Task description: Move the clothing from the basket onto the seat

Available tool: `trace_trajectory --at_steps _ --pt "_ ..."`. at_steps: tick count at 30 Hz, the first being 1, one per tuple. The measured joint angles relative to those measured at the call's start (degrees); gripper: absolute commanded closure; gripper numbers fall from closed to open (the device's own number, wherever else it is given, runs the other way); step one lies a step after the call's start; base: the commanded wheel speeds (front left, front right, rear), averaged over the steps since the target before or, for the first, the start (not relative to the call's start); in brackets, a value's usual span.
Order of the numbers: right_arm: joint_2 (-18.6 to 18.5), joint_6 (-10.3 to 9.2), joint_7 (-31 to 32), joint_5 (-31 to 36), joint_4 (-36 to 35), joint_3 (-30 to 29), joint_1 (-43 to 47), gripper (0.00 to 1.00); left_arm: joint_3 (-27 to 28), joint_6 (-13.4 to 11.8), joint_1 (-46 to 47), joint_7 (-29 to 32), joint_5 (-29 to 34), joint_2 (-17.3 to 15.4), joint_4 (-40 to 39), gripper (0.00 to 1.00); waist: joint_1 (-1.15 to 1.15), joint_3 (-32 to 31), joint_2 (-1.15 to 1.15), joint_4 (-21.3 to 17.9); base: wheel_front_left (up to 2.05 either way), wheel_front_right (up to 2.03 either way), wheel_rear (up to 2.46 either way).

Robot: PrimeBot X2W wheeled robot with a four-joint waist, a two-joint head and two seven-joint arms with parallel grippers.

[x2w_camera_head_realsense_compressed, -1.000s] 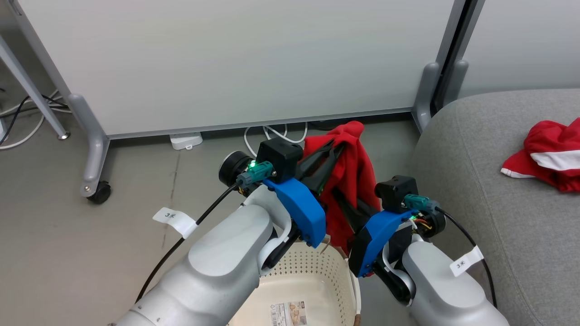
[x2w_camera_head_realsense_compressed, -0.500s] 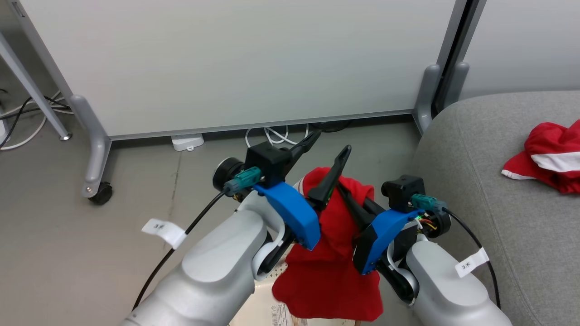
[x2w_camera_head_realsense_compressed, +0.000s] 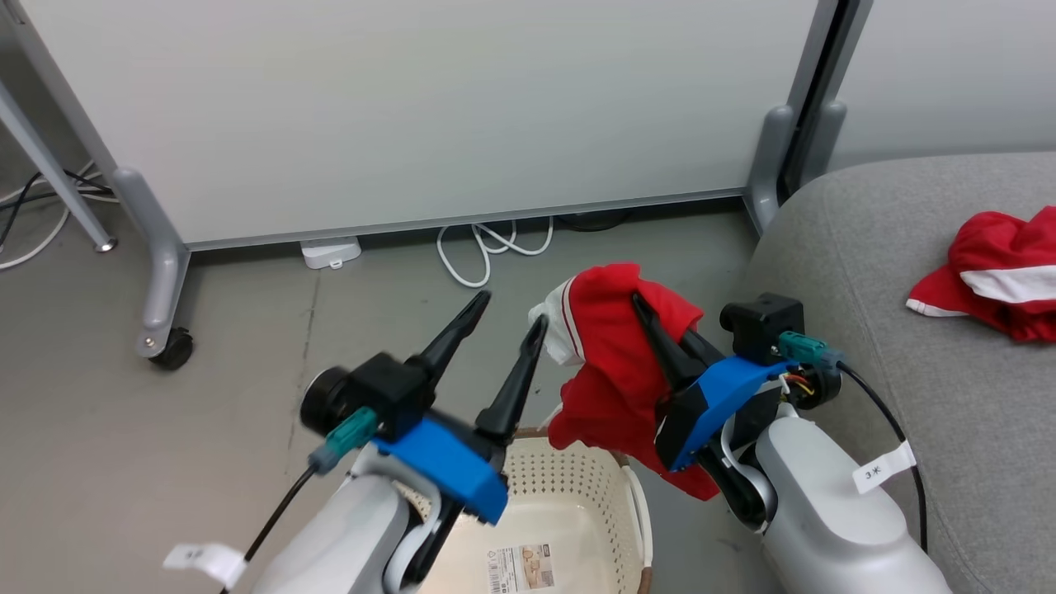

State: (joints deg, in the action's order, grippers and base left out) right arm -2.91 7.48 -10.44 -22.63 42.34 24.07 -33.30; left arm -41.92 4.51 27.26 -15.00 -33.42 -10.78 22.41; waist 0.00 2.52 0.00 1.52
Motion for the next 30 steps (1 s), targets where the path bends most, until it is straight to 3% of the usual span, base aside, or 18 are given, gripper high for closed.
trace_trajectory --at_steps 7,19,30 --pt "-0.24 0.0 1.38 1.38 -3.47 -1.37 1.02 1.0 7.14 0.62 -9.75 -0.05 6.77 -1.56 -4.68 0.0 0.0 0.61 0.0 -1.53 0.0 0.0 0.0" --pt "-0.52 0.0 3.58 3.24 -8.88 -4.35 3.87 1.0 22.16 1.72 -22.32 -0.07 13.01 1.69 -10.74 0.0 0.0 1.64 0.0 -4.34 0.0 0.0 0.0" --pt "-0.37 0.0 5.21 4.11 -11.95 -5.48 5.71 1.0 24.47 2.63 -24.07 -0.07 16.74 3.54 -11.05 0.0 0.0 1.69 0.0 -7.68 0.0 0.0 0.0"
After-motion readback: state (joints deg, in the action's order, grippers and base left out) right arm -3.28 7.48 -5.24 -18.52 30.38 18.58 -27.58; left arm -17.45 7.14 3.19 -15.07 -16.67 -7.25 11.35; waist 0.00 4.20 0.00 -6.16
